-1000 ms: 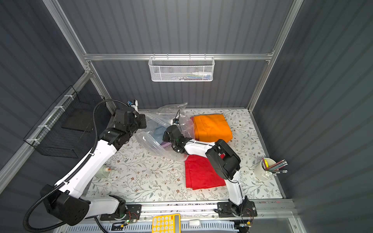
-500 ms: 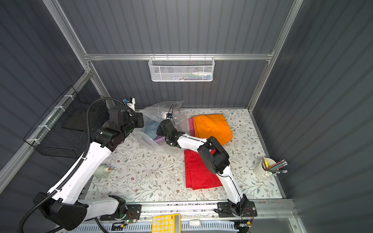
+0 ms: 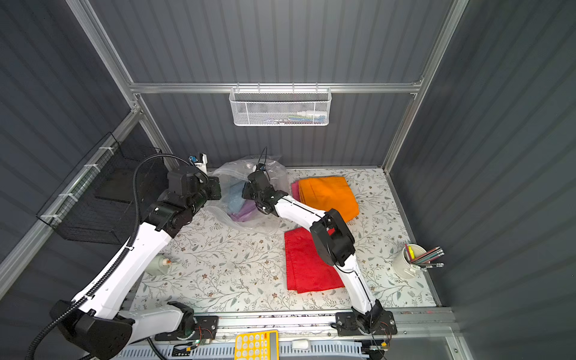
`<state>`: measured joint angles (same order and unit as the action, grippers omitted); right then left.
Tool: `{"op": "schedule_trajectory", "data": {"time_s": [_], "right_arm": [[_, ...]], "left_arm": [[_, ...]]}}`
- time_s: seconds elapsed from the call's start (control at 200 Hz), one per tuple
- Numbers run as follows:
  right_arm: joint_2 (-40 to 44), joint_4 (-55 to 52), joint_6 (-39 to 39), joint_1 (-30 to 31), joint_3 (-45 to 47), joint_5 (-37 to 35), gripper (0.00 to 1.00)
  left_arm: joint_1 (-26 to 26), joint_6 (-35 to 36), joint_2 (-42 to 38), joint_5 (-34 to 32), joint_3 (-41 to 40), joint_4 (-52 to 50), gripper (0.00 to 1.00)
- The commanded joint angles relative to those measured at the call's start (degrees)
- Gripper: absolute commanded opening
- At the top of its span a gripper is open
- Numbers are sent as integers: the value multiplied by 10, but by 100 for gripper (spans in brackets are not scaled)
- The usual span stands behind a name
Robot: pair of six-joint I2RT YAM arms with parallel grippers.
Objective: Take the trousers out of the vacuum bag
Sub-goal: Take out the trousers from the vacuum bag.
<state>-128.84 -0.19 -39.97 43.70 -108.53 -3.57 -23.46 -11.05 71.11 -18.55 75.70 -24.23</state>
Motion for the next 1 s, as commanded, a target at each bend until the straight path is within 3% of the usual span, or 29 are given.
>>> {"op": "schedule_trajectory", "data": {"time_s": [0.0, 0.54, 0.996], "right_arm": [[62, 43, 18, -2, -46, 14, 0], [74, -15, 22, 25, -127, 48, 0], [183, -21, 56, 5, -26, 39, 0]], "left_arm": [[5, 5, -8, -16, -11, 14, 0], [5, 2, 7, -22, -27, 23, 0], [5, 6, 11, -30, -31, 21, 0]]}}
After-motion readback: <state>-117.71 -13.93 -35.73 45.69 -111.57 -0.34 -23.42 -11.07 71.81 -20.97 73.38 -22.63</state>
